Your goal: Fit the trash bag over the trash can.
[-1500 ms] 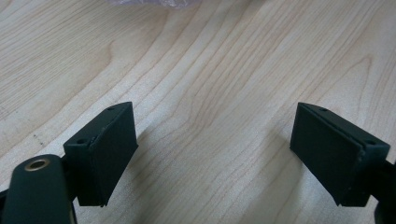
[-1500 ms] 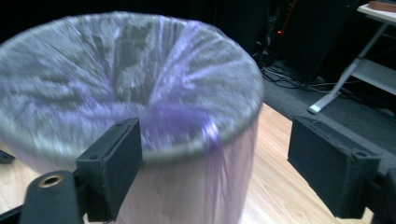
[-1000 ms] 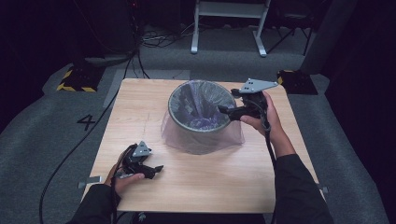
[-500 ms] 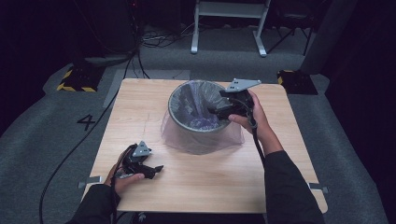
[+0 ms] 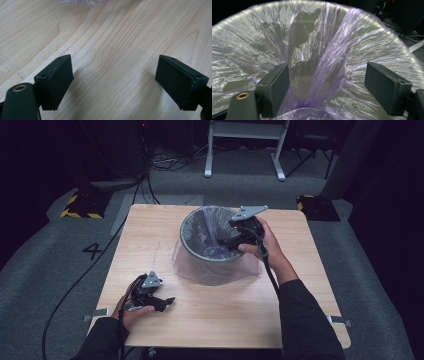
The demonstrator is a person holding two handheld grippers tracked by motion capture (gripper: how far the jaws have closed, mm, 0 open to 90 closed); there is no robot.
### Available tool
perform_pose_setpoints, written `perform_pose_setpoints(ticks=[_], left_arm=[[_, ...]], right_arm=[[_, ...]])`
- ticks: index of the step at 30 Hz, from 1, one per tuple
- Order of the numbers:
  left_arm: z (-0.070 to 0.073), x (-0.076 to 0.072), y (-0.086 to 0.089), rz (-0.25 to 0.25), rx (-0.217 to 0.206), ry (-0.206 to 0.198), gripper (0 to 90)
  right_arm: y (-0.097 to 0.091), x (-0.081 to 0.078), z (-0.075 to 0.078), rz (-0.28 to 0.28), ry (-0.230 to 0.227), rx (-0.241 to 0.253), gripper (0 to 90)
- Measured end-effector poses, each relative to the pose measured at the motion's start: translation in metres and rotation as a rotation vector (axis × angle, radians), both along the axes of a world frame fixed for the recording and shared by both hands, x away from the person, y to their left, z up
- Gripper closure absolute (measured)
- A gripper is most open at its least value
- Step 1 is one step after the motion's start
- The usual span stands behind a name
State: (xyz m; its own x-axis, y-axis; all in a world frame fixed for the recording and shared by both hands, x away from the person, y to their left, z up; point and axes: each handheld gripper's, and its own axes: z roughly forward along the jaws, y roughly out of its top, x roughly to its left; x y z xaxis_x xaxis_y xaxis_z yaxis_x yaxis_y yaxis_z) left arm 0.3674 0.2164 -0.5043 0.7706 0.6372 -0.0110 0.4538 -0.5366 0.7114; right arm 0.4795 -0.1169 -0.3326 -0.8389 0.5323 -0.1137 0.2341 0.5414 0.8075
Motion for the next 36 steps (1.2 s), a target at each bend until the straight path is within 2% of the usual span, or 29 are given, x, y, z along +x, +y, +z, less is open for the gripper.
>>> perform_pose_setpoints(ticks=[4, 12, 15, 19, 24, 26, 30, 36], left_arm=[[0.000, 0.000, 0.000, 0.000, 0.000, 0.000, 14.3], [0.000, 0.000, 0.000, 0.000, 0.000, 0.000, 14.3], [0.000, 0.000, 0.000, 0.000, 0.000, 0.000, 14.2], [0.000, 0.000, 0.000, 0.000, 0.000, 0.000, 14.3], [0.000, 0.000, 0.000, 0.000, 0.001, 0.000, 14.3], [0.000, 0.000, 0.000, 0.000, 0.001, -0.002, 14.3], [0.000, 0.000, 0.000, 0.000, 0.001, -0.001, 14.3], [0.000, 0.000, 0.000, 0.000, 0.001, -0.001, 14.3]], right_arm=[[0.003, 0.001, 0.000, 0.003, 0.009, -0.023, 20.0], [0.011, 0.006, -0.001, 0.004, 0.050, -0.111, 19.9], [0.014, 0.008, -0.001, 0.009, 0.078, -0.163, 20.0], [0.020, 0.010, 0.000, 0.016, 0.115, -0.258, 20.0], [0.025, 0.013, -0.001, -0.022, 0.150, -0.312, 20.3], [0.027, 0.014, -0.001, -0.054, 0.159, -0.318, 21.0], [0.027, 0.012, 0.000, -0.067, 0.140, -0.317, 20.6], [0.015, 0.007, 0.009, -0.085, 0.106, -0.195, 20.5]])
